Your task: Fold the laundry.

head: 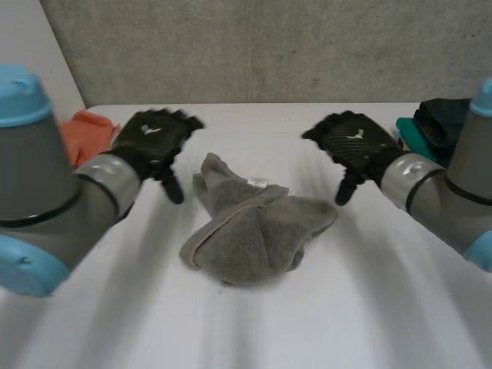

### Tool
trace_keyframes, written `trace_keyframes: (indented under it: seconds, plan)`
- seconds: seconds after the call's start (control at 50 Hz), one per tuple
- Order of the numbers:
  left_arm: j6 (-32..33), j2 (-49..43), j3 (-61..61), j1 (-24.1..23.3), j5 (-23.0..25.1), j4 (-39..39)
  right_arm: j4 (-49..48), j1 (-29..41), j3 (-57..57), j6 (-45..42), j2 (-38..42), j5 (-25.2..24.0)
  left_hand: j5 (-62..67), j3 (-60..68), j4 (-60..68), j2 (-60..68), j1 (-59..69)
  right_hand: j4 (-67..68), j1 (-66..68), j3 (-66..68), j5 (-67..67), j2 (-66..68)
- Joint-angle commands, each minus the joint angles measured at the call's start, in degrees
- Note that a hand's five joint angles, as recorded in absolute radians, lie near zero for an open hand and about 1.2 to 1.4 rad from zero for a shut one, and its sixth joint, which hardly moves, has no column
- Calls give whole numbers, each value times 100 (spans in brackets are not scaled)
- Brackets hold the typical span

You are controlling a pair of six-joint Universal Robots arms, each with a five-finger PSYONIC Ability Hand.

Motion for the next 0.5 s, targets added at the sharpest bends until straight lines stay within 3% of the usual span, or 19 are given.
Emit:
trace_keyframes:
  seconds: [0.02, 0.12, 0.22, 0.32, 0.42, 0.5]
  plan:
    - [-925, -97, -769, 628, 479, -255, 701, 588, -1267, -560, 925, -663, -253, -171, -115, -166, -52, -175, -263, -177, -235, -151]
    - [-970, -510, -893, 629, 744, -265, 1501, 826, -2174, -1132, 1788, -585, -253, -171, -115, -166, -52, -175, -263, -177, -235, -151]
    - [-1014, -879, -744, 462, 648, -177, 2302, 975, -2781, -1616, 2553, -260, -253, -171, -115, -166, -52, -128, -216, -131, -188, -104]
    - [-1084, -1117, -533, 208, 446, -133, 2304, 975, -3142, -1522, 2712, -162, -253, -171, -115, -166, -52, 6813, 6724, 6810, 6752, 6837]
    - [-1102, -1442, -340, -47, 297, -150, 1689, 932, -2590, -677, 2265, -303, -253, -171, -115, -166, -52, 6825, 6737, 6823, 6765, 6849]
    - [-1084, -1732, -15, -320, 156, -282, 986, 870, -1650, -255, 1212, -304, 336, 418, 473, 422, 537, 6825, 6737, 6823, 6765, 6849]
